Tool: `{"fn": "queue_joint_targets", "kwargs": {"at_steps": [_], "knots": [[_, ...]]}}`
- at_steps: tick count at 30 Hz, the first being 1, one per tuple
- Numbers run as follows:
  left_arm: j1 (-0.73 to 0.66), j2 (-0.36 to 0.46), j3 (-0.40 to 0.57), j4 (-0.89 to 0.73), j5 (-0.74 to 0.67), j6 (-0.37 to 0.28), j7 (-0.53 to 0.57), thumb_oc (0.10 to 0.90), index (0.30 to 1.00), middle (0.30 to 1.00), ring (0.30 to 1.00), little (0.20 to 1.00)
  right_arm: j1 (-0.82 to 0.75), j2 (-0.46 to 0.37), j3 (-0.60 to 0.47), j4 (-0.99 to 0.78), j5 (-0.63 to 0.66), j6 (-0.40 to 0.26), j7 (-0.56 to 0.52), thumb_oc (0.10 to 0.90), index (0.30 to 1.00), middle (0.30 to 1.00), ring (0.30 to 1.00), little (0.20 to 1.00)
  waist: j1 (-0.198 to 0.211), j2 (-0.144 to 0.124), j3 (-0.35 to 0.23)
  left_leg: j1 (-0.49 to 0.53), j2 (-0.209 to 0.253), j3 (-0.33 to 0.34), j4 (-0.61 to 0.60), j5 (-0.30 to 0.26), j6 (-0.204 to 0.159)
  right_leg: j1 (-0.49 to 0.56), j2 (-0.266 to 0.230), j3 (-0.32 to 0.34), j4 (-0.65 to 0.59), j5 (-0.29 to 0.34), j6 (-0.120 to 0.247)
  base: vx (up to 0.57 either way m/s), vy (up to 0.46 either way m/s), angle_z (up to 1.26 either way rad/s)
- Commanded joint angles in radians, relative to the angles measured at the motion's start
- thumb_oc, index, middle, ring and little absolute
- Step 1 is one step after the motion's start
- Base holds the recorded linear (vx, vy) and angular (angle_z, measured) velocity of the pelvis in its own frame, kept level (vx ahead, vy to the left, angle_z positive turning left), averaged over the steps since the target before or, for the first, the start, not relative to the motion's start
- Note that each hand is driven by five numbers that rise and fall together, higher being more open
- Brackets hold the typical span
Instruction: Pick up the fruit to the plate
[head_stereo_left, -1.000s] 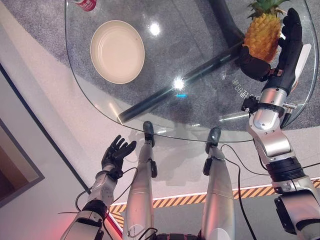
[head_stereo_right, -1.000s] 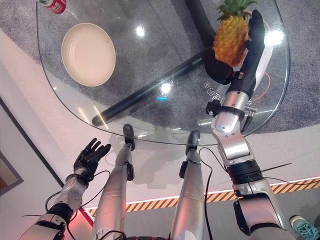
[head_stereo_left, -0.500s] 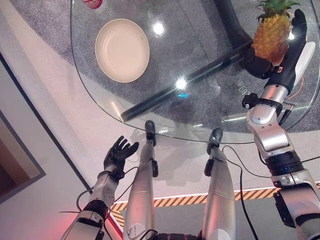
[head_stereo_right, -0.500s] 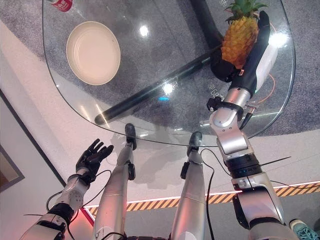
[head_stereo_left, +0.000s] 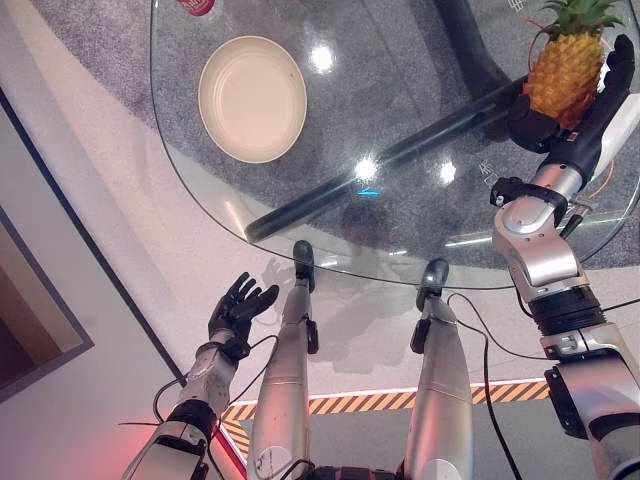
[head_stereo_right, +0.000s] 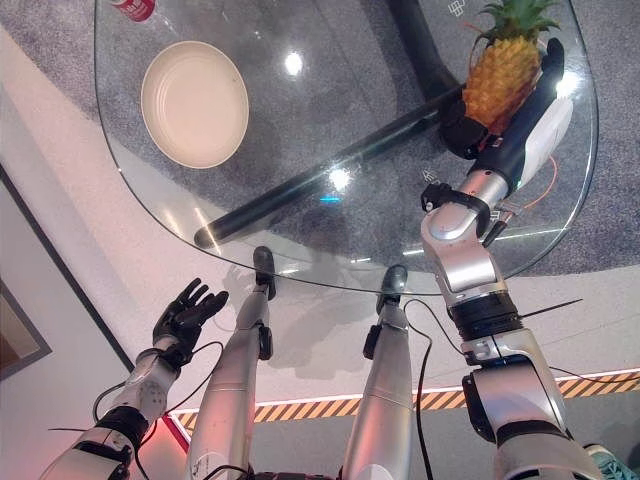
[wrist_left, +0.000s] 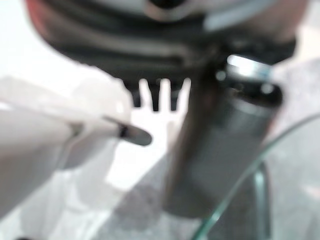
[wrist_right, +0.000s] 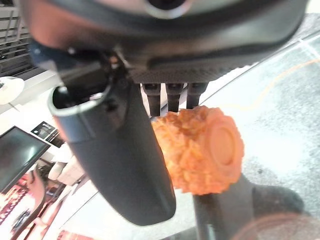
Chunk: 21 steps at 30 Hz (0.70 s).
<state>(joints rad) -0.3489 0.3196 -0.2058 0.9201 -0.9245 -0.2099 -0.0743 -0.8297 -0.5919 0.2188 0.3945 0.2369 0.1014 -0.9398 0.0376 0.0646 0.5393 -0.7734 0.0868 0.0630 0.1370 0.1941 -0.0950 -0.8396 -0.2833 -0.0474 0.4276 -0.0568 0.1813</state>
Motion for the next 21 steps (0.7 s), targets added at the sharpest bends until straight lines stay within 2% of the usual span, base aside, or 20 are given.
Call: {"fn": "queue_joint_targets", "kwargs": {"at_steps": [1,15,21], "knots": [[0.03,0.011,-0.026,0.013,0.006,-0.02,0.012,0.8,0.9,0.9,0.9,0.9,-0.068,-0.069,-0.016,-0.004,0.008,-0.05,-0.078,0.8,0.9,0.9,0.9,0.9,-0.003,0.042,-0.019,-0.023,0.034,-0.055,0.112,-0.108,-0.018,0.01,-0.011,-0.066,-0.129,0.141,-0.011,0.0,0.0,0.0],[0.022,0.026,-0.038,0.017,-0.002,-0.011,0.003,0.8,0.9,0.9,0.9,0.9,-0.087,-0.079,-0.005,0.136,0.136,-0.045,-0.02,0.8,0.9,0.9,0.9,0.9,0.002,0.043,-0.019,-0.027,0.033,-0.057,0.119,-0.11,-0.017,0.007,-0.009,-0.07,-0.121,0.14,-0.014,0.0,0.0,0.0],[0.024,0.029,-0.042,0.011,0.006,-0.014,0.008,0.8,0.9,0.9,0.9,0.9,-0.087,-0.079,-0.008,0.158,0.147,-0.061,-0.006,0.8,0.9,0.9,0.9,0.9,0.004,0.04,-0.019,-0.032,0.034,-0.059,0.122,-0.112,-0.018,0.004,-0.007,-0.071,-0.12,0.139,-0.015,0.0,0.0,0.0]]}}
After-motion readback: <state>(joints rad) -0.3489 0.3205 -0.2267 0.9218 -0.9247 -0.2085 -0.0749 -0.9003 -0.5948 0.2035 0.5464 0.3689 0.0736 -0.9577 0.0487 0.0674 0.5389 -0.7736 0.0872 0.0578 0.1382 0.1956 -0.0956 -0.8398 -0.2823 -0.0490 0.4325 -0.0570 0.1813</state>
